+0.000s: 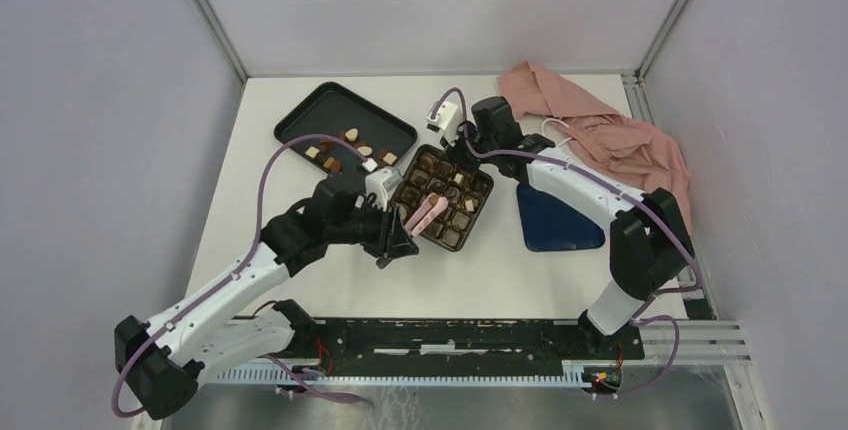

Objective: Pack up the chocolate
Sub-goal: Place the packing box at the center of the board.

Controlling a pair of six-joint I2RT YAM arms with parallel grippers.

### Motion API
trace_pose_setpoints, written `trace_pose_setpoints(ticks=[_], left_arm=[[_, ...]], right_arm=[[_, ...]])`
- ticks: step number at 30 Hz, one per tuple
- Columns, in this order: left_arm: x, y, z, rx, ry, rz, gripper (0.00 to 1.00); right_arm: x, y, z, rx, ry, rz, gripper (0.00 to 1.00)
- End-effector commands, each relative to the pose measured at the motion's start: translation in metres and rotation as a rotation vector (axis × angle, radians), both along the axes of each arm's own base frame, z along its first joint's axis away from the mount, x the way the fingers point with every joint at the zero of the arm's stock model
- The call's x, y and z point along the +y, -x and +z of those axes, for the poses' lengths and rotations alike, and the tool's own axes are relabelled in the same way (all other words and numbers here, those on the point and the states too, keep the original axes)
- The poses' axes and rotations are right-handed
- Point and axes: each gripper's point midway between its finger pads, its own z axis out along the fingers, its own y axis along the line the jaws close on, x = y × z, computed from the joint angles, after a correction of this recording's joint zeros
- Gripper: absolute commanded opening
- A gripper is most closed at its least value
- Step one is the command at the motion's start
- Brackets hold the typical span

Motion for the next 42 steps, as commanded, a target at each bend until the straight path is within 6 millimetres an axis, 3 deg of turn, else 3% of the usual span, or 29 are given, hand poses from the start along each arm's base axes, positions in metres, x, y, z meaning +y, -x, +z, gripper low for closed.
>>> trace_pose_setpoints(ticks=[1,12,22,29,36,42], left_arm=[[-0.012,-0.009,0.004,-0.031,-0.031,0.051,0.02],[-0.028,0.006,-0.026,0.062,-0.242,0.027,0.02],[-0.034,0.011,-0.057,0.139,-0.409,0.021,0.02],[-0.045,0.015,-0.061,0.157,-0.435,-0.008,0.04],[-0.049,0.014,-0.069,0.174,-0.474,-0.022,0.09],[-0.052,0.014,-0.075,0.186,-0.51,-0.038,0.18]], right_arm=[[0.016,0.002,-0.007,0.052,-0.089,0.015,0.0],[0.023,0.008,-0.064,0.228,-0.076,0.03,0.02],[0.017,0.005,-0.086,0.288,-0.057,0.019,0.22],[0.016,0.006,-0.071,0.264,-0.077,0.04,0.5],[-0.005,0.002,-0.031,0.182,-0.128,0.038,0.62],[-0.031,0.008,-0.008,0.139,-0.201,0.044,0.65]])
